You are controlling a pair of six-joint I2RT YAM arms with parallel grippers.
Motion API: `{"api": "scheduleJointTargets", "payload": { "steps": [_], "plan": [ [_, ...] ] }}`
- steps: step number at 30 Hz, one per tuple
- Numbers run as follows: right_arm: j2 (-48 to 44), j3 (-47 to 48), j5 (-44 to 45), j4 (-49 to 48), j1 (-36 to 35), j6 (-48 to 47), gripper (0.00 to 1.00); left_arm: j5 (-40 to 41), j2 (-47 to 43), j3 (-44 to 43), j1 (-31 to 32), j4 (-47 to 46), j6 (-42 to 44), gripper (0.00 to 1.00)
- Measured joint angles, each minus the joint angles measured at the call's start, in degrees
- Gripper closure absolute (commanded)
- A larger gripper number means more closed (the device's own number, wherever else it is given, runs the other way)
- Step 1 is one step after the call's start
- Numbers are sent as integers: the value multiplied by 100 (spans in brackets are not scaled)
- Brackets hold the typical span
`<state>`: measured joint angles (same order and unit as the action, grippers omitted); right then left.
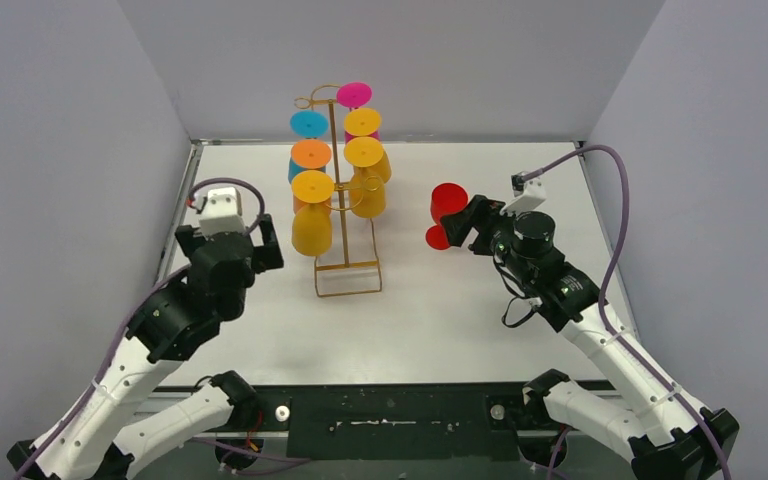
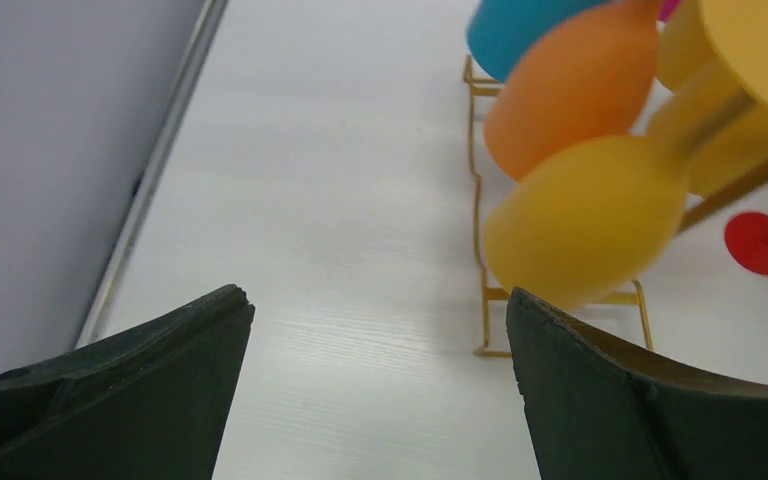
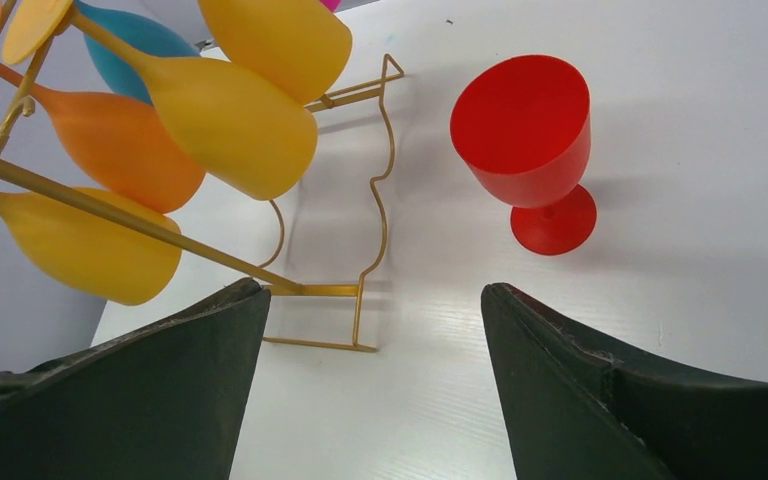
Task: Take the wine glass off the wine glass rack
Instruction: Pick up the wine glass from the wine rack.
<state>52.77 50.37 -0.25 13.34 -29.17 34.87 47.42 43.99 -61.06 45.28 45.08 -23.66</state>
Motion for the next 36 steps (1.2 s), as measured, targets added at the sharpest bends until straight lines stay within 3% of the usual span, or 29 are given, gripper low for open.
{"api": "scheduleJointTargets", "payload": {
  "steps": [5,11,14,18,25,30,36],
  "plan": [
    [-4,0,55,111,0,35,20,-772,472,-581,-1788,-293,498,3],
    [-170,2,153,313,28,-31,15,-3359,997,-581,-4597,-673,579,3],
    [-317,22,160,369,28,-116,13,-4597,1139,-584,-5421,-831,321,3],
    [-527,50,153,334,28,-96,0,-5814,979,-684,-5560,-1126,-46,3],
    [-1080,-271,-111,-146,33,39,0,-7361,874,-610,-5560,-2140,-949,6],
    [-1054,-293,-87,-247,33,236,0,-8268,809,232,-5554,-3294,-1784,14],
    [-951,-494,-588,-420,33,289,1,-8629,887,350,-5460,-3803,-2190,26]
  ]
}}
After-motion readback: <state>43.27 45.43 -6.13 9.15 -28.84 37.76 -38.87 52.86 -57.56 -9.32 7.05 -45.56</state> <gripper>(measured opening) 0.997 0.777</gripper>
